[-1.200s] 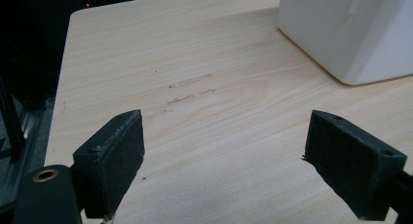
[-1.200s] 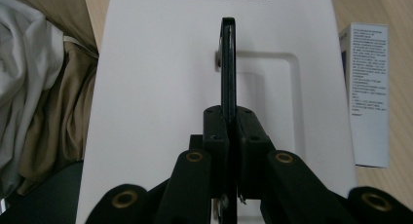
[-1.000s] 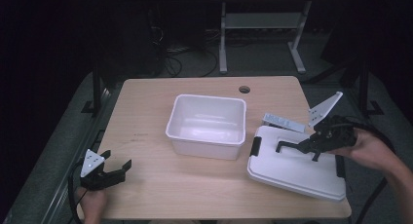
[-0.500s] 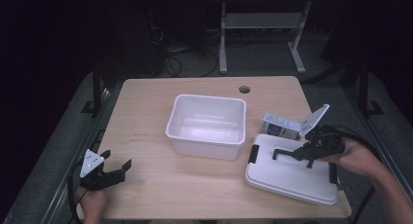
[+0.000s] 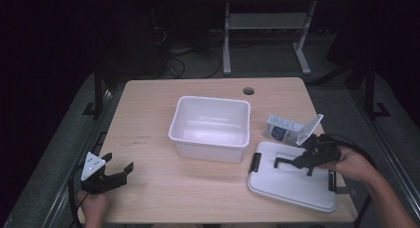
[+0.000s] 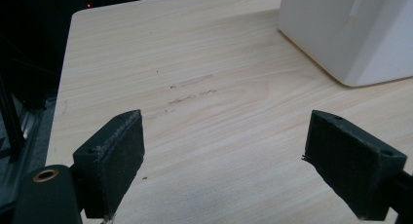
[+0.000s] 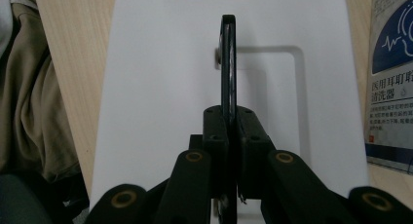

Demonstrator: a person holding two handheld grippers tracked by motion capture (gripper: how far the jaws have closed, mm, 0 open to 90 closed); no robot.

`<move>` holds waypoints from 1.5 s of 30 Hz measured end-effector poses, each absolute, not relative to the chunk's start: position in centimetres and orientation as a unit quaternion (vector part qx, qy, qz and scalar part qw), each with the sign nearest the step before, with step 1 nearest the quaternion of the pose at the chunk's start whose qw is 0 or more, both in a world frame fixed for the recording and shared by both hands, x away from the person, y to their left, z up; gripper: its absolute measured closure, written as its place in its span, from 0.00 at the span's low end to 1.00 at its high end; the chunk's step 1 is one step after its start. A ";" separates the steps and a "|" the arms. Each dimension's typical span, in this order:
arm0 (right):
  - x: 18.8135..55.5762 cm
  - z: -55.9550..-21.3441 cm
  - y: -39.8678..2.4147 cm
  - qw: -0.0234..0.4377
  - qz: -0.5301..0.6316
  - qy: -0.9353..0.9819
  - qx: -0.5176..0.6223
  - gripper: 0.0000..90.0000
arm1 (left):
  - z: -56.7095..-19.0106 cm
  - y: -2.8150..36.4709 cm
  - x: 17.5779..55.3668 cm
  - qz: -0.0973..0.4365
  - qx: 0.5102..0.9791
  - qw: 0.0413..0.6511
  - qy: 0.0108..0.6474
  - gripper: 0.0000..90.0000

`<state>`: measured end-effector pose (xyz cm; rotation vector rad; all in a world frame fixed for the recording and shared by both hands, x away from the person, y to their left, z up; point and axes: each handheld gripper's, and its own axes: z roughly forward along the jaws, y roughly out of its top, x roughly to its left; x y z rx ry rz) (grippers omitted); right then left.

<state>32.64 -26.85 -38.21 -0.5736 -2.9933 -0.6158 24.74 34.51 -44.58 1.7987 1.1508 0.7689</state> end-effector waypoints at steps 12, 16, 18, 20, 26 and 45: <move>32.7 -39.2 -26.7 0.022 -0.183 -0.965 -0.188 0.93 | -44.6 34.6 24.6 0.310 0.715 0.423 0.462 0.15; 32.8 -39.2 -26.7 0.024 -0.181 -0.965 -0.189 0.93 | -44.6 34.6 24.7 0.309 0.716 0.422 0.462 0.15; 32.8 -39.2 -26.7 0.024 -0.179 -0.965 -0.190 0.93 | -44.6 34.6 24.7 0.308 0.716 0.422 0.463 0.15; 32.8 -39.1 -26.6 0.021 -0.179 -0.965 -0.189 0.91 | -44.6 34.6 24.7 0.308 0.716 0.422 0.463 0.15; 32.9 -38.5 -26.3 0.021 -0.181 -0.965 -0.190 0.81 | -44.6 34.6 24.7 0.308 0.717 0.422 0.462 0.15; 33.8 -37.8 -26.1 0.013 -0.180 -0.961 -0.210 0.69 | -44.6 34.5 24.6 0.308 0.717 0.422 0.461 0.15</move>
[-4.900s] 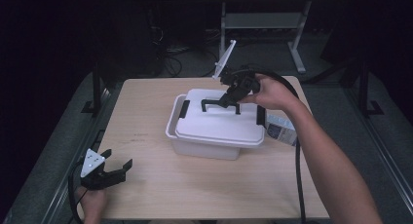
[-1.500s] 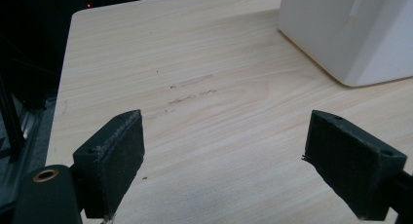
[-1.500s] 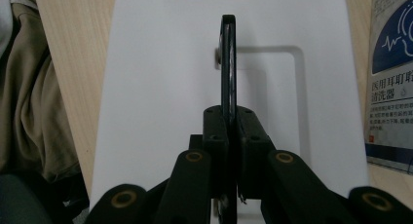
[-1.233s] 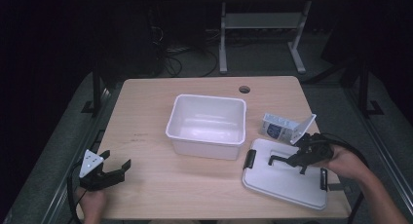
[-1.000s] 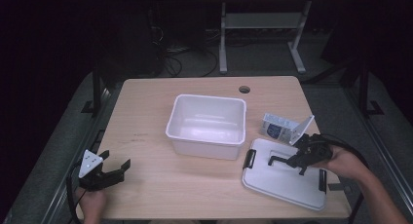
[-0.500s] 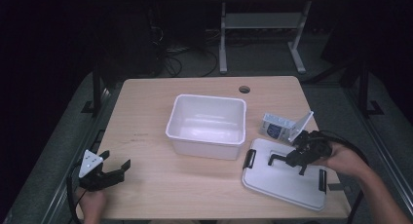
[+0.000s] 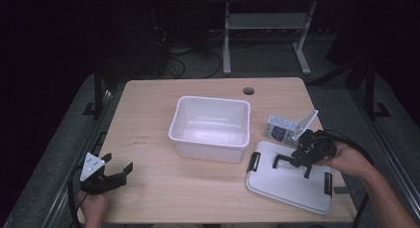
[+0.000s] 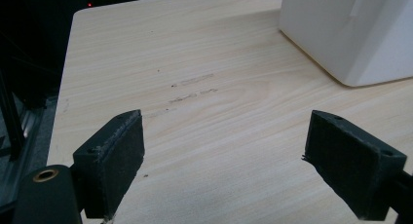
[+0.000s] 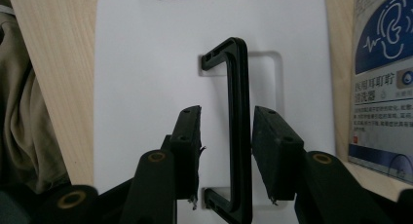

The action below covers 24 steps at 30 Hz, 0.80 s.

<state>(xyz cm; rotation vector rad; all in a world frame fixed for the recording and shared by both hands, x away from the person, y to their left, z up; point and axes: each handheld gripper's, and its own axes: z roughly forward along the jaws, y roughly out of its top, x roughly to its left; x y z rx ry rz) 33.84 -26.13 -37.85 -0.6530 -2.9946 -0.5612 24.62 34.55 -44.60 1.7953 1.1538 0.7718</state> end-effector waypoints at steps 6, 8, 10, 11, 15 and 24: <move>34.2 -37.2 -26.1 0.007 -0.182 -0.960 -0.214 0.66 | -44.6 34.6 24.6 0.308 0.716 0.423 0.462 0.15; 34.3 -36.9 -26.2 0.006 -0.183 -0.959 -0.215 0.65 | -44.6 34.6 24.6 0.308 0.716 0.423 0.462 0.15; 34.4 -36.8 -26.2 0.005 -0.182 -0.959 -0.216 0.65 | -44.6 34.7 24.6 0.309 0.716 0.423 0.462 0.15; 34.5 -36.7 -26.2 0.002 -0.181 -0.959 -0.217 0.65 | -44.6 34.7 24.6 0.309 0.715 0.424 0.462 0.15; 34.9 -36.3 -26.2 -0.001 -0.183 -0.958 -0.222 0.63 | -44.6 34.7 24.6 0.309 0.715 0.423 0.462 0.15; 36.0 -35.0 -26.1 -0.013 -0.176 -0.959 -0.223 0.62 | -44.5 34.8 24.7 0.311 0.714 0.424 0.463 0.15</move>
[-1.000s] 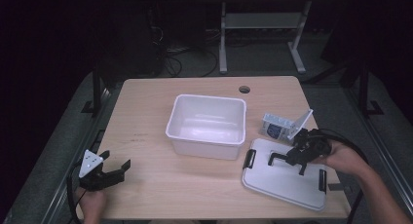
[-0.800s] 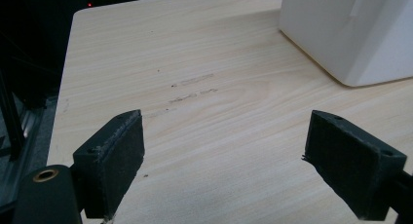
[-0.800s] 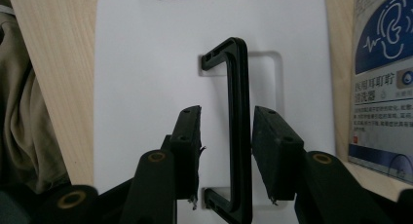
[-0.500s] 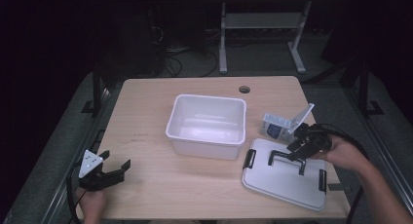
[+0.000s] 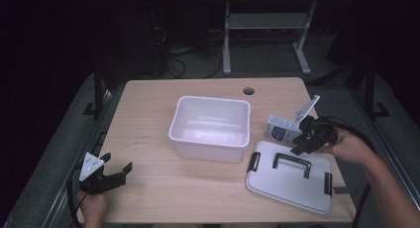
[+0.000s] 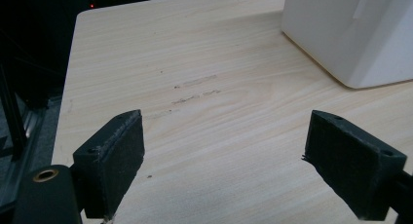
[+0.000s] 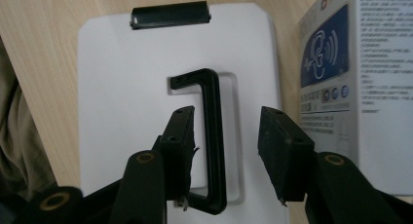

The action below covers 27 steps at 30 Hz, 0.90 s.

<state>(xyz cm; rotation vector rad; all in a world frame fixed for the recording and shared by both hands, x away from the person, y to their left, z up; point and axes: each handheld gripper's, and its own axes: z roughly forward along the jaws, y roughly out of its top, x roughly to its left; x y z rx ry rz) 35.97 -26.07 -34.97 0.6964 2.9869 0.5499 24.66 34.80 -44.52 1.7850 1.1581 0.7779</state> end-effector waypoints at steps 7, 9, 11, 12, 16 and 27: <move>37.0 -34.6 -26.2 0.022 0.172 0.957 0.232 0.60 | -44.5 34.7 24.7 0.309 0.714 0.425 0.462 0.15; 37.3 -34.6 -26.3 0.023 0.173 0.956 0.235 0.60 | -44.5 34.7 24.7 0.309 0.715 0.425 0.461 0.15; 37.5 -34.5 -26.3 0.029 0.171 0.956 0.235 0.59 | -44.5 34.7 24.7 0.309 0.716 0.424 0.461 0.15; 37.6 -34.5 -26.4 0.030 0.173 0.956 0.237 0.58 | -44.5 34.7 24.7 0.309 0.716 0.424 0.461 0.15; 38.2 -34.3 -26.6 0.033 0.171 0.954 0.244 0.56 | -44.6 34.7 24.7 0.308 0.716 0.423 0.462 0.15; 39.2 -34.4 -26.5 0.040 0.178 0.952 0.247 0.54 | -44.6 34.8 24.7 0.311 0.712 0.426 0.464 0.15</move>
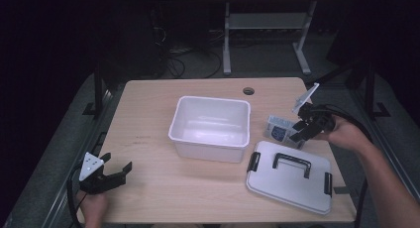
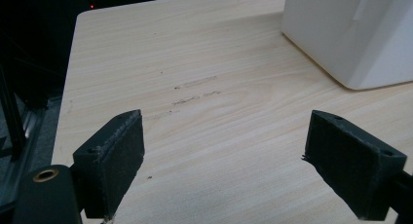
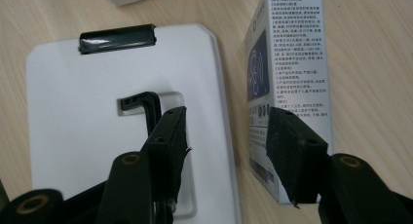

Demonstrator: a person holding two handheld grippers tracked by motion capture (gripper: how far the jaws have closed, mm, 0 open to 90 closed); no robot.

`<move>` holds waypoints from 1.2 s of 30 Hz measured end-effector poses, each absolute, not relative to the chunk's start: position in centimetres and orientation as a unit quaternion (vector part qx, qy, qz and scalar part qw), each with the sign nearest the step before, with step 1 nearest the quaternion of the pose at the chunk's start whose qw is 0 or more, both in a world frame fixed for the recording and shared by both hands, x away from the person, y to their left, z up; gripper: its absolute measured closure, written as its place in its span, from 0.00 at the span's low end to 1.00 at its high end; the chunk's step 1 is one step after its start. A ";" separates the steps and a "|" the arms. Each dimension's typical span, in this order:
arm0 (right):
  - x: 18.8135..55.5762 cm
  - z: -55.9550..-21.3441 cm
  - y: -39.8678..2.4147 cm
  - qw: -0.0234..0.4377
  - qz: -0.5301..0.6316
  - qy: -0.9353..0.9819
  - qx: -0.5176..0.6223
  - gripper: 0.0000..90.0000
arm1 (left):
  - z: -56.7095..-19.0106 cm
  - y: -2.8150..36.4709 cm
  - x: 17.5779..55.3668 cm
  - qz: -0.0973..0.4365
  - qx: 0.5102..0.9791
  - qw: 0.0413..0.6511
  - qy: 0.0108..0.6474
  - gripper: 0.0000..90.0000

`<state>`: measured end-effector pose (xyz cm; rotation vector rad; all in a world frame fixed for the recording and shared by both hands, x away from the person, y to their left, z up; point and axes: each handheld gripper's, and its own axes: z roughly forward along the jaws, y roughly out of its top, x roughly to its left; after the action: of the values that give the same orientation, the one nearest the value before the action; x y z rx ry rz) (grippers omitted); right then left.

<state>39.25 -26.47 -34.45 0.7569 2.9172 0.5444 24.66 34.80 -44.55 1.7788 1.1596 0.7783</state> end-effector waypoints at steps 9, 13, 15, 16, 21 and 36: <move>40.5 -33.6 -25.9 0.049 0.174 0.953 0.243 0.52 | -44.5 34.7 24.7 0.310 0.713 0.425 0.463 0.15; 41.2 -33.6 -25.7 0.053 0.169 0.954 0.244 0.51 | -44.6 34.8 24.7 0.310 0.713 0.424 0.464 0.15; 41.4 -33.7 -25.7 0.054 0.171 0.953 0.243 0.51 | -44.6 34.8 24.7 0.310 0.713 0.424 0.464 0.15; 41.5 -33.7 -25.6 0.056 0.170 0.953 0.245 0.51 | -44.6 34.8 24.7 0.310 0.714 0.423 0.465 0.15; 42.2 -34.0 -25.2 0.057 0.166 0.954 0.243 0.51 | -44.5 34.8 24.6 0.311 0.713 0.425 0.462 0.15; 43.4 -35.2 -25.3 0.055 0.151 0.954 0.254 0.48 | -44.5 35.0 24.6 0.311 0.712 0.425 0.465 0.15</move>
<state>43.45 -25.34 -35.24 0.7724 2.8948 0.4592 24.56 35.00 -44.54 1.7805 1.1630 0.7776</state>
